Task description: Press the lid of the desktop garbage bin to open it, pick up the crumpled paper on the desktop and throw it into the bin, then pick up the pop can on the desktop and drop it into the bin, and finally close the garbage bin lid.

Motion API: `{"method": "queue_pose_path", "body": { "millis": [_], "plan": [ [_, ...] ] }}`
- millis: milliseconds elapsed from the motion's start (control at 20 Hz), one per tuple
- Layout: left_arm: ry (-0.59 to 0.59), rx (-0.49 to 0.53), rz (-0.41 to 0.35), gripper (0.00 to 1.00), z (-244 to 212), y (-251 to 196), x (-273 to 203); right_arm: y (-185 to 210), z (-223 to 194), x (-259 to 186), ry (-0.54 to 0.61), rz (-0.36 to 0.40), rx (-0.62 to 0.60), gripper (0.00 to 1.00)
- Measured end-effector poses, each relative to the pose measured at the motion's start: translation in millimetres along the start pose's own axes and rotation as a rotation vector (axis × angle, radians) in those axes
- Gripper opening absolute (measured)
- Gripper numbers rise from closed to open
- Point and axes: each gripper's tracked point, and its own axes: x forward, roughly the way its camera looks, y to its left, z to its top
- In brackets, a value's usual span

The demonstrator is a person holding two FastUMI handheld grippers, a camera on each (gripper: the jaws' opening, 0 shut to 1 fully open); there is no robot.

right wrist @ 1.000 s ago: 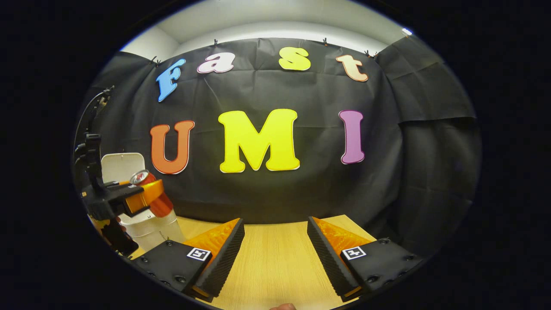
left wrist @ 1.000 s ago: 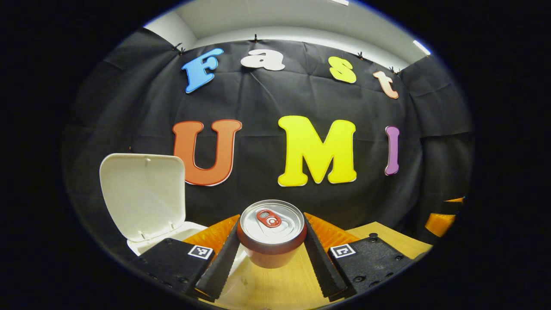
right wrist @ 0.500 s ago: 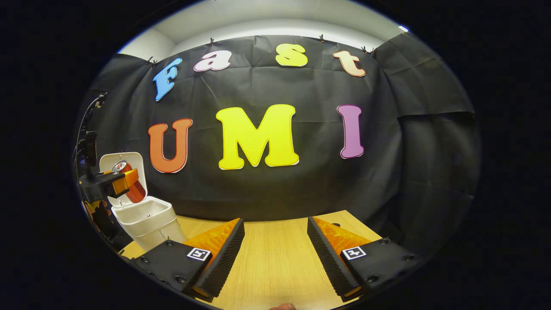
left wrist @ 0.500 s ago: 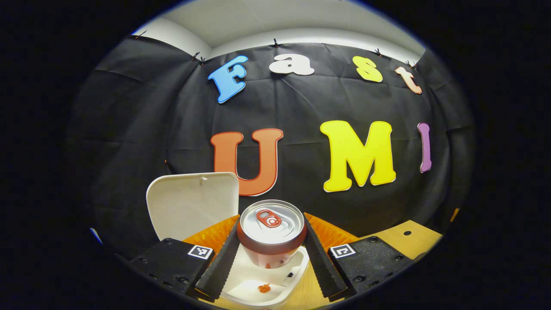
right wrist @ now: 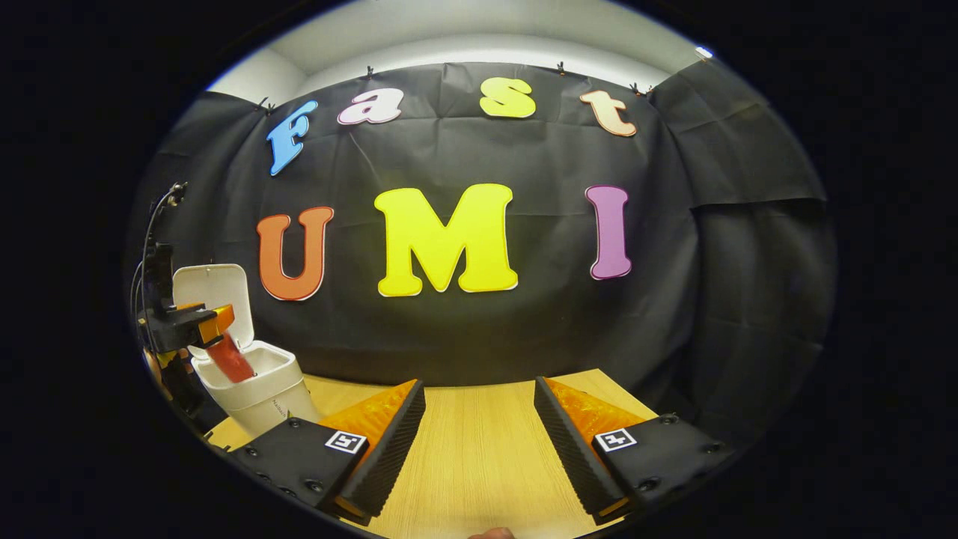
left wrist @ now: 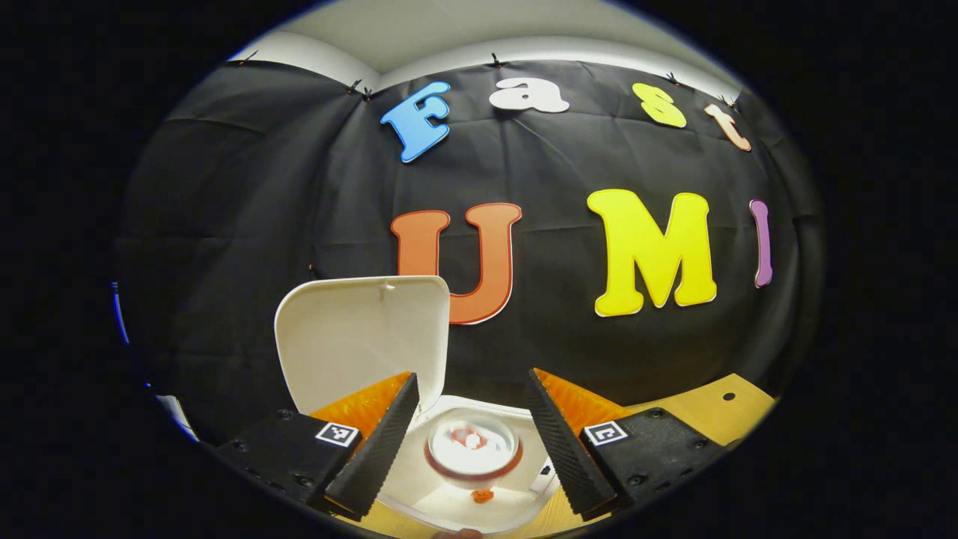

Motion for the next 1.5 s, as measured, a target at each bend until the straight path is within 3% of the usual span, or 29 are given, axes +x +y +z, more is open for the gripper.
{"method": "queue_pose_path", "body": {
  "millis": [200,400,700,850,1250,1500],
  "plan": [
    [-0.019,0.018,-0.018,0.95,15,-4,-3,-6,1,0,0.003,-0.007,0.004,0.94],
    [-0.085,0.058,-0.028,0.95,58,-4,1,-9,6,-2,-0.010,-0.005,-0.005,0.95],
    [-0.160,0.083,0.047,1.00,114,25,16,-5,2,-4,-0.009,0.009,-0.011,0.94],
    [-0.168,0.085,0.091,0.96,125,43,26,-6,0,-4,0.000,0.013,0.003,0.95],
    [-0.084,0.005,0.179,0.96,107,102,60,-4,-12,2,0.036,0.020,0.024,0.95],
    [0.002,-0.051,0.153,0.98,78,93,64,0,-17,6,0.057,0.032,0.028,0.95]
  ]
}}
